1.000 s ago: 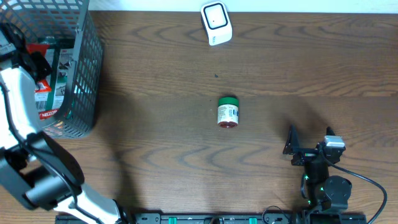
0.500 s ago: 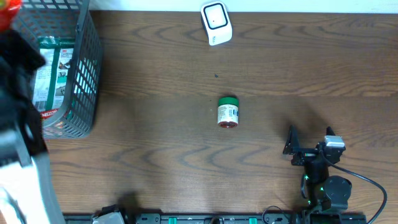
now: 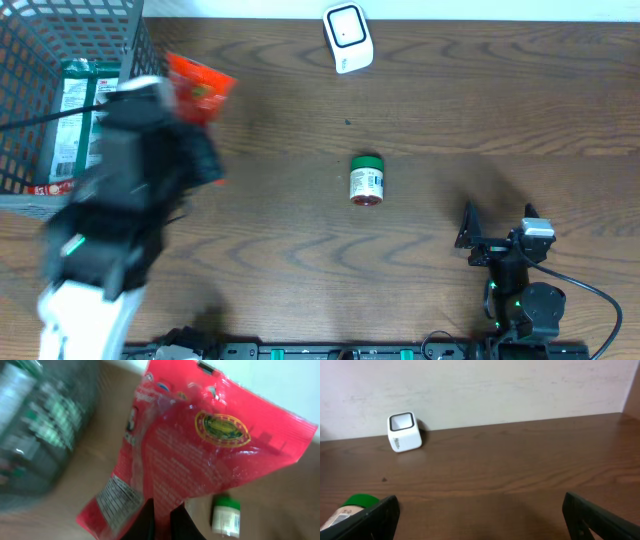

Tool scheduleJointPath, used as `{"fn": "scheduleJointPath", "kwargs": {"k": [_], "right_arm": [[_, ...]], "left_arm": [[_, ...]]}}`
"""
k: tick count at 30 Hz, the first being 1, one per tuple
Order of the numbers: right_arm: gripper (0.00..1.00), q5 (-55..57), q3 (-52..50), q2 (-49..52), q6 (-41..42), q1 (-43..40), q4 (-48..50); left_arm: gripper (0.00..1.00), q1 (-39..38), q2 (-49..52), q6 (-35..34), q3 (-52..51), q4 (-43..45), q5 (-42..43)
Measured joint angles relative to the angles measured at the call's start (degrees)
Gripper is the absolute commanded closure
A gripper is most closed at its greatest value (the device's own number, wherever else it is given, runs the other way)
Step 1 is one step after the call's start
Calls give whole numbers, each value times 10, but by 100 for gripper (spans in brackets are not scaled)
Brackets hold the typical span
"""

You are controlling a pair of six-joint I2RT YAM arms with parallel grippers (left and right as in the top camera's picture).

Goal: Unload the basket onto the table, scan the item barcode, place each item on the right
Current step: 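Carry the red packet out and lower it beside the jar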

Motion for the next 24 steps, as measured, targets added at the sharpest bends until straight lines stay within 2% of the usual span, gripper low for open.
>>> {"fn": "scheduleJointPath", "kwargs": {"k": [2,7,14,21,22,23,24], "right_arm": [[1,0,0,0,0,0,0],[1,0,0,0,0,0,0],[1,0,0,0,0,0,0],[1,0,0,0,0,0,0],[1,0,0,0,0,0,0],[1,0,0,0,0,0,0],[1,0,0,0,0,0,0]], "left_arm": [[93,-47,52,-37,-56,24,-9],[93,-106,165,-91,-116,73,-18],[93,-159,314,-124,-121,169,-26],[93,-186,389,-137,-121,222,-26],[88,-187,392,-137,-121,227,-27],[77,-187,396,-137,-121,233,-28],[53,-187,398,-139,-121,236,-28]]}}
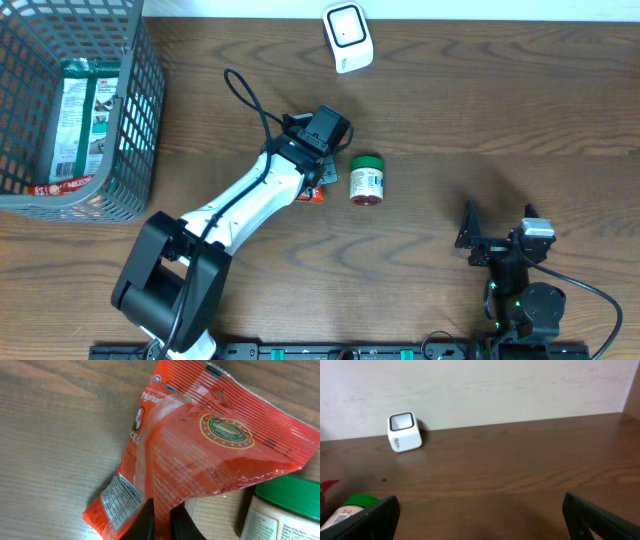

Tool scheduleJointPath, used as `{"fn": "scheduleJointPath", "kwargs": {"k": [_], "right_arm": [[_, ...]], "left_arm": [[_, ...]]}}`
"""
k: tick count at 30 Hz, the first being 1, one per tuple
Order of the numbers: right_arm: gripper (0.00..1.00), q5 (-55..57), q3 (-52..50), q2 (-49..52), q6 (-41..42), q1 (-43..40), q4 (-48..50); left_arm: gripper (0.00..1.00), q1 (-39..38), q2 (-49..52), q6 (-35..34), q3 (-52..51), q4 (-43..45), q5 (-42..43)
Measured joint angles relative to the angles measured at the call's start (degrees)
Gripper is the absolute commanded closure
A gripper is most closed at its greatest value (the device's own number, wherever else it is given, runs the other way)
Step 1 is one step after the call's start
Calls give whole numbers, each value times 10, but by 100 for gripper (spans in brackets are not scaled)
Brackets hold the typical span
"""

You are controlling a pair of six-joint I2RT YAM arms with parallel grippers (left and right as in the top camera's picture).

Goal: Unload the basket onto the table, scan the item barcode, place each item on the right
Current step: 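Carry the red packet out and lower it beside the jar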

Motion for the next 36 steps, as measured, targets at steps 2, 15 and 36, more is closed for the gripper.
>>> {"fn": "scheduleJointPath", "kwargs": {"k": [2,15,36], "right_arm": [[1,0,0,0,0,0,0],[1,0,0,0,0,0,0],[1,0,0,0,0,0,0]], "left_arm": [[33,0,3,4,0,6,0],[93,22,-83,102,58,-31,43],[92,22,107,234,64,-82,226]]}}
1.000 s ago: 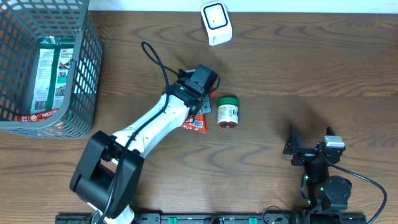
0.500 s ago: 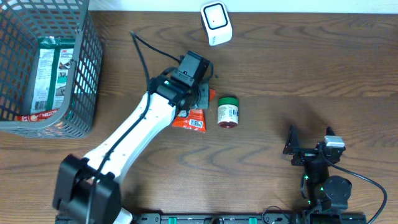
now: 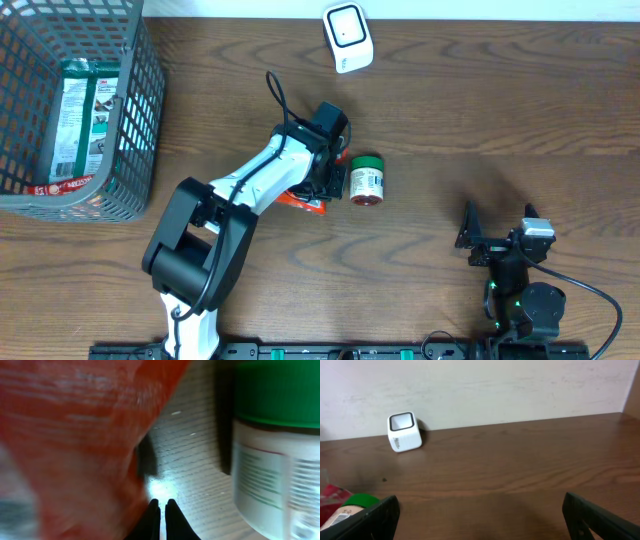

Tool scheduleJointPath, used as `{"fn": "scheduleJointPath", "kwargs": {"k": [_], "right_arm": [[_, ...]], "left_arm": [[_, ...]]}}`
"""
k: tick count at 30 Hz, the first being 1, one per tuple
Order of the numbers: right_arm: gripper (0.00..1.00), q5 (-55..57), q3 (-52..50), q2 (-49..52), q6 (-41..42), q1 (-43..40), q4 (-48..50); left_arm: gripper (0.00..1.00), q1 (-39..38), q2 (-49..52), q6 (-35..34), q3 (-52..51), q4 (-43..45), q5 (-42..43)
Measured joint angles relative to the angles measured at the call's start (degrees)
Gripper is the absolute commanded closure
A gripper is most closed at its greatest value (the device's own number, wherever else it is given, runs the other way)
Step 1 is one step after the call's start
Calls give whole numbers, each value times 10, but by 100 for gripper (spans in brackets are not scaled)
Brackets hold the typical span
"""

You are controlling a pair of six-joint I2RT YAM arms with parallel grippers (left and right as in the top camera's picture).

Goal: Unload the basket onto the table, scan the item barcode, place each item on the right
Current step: 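Carry the red packet out and lower it beside the jar, then release the red packet left of the jar and withdraw the left gripper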

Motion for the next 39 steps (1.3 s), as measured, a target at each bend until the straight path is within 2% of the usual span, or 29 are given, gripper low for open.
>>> {"fn": "scheduleJointPath", "kwargs": {"k": [5,15,28,30,33,39], "right_arm": [[1,0,0,0,0,0,0],[1,0,0,0,0,0,0],[1,0,0,0,0,0,0],[1,0,0,0,0,0,0],[1,0,0,0,0,0,0],[1,0,0,0,0,0,0]], "left_arm": [[90,2,-10,3,0,1,2],[89,59,-109,7,21,18,-8],[89,51,-14,6,2,23,-9],[87,51,-4,6,2,28,-3],[83,53,-4,5,2,30,2],[83,62,-34,4,3,31,-3]]}}
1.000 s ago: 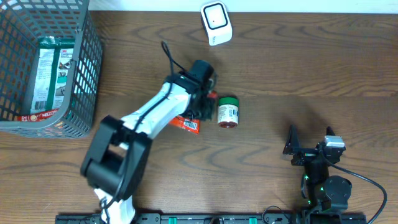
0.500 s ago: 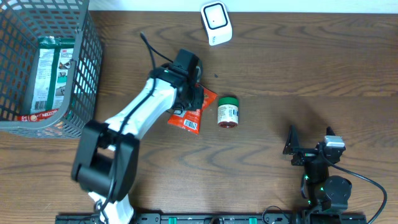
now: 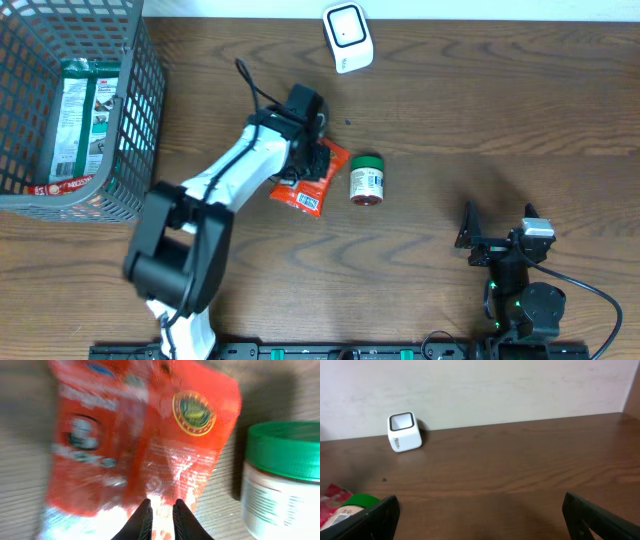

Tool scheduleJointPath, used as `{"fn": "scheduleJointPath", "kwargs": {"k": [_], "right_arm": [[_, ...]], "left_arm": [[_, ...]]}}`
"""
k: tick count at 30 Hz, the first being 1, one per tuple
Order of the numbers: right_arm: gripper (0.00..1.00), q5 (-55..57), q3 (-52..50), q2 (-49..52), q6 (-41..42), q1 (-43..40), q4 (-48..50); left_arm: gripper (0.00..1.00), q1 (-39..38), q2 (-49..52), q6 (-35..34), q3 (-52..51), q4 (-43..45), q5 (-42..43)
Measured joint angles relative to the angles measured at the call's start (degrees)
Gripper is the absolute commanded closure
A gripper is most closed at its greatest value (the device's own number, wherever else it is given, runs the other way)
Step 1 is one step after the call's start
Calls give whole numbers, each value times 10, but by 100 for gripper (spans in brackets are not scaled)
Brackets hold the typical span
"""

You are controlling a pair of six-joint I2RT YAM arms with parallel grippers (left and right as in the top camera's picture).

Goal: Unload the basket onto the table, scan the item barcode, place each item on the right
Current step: 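Release the red packet left of the jar and withdraw the left gripper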

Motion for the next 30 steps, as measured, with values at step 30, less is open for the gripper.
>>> {"fn": "scheduleJointPath", "kwargs": {"k": [30], "right_arm": [[1,0,0,0,0,0,0]], "left_arm": [[79,47,27,-30,-31,-30,-118]]}}
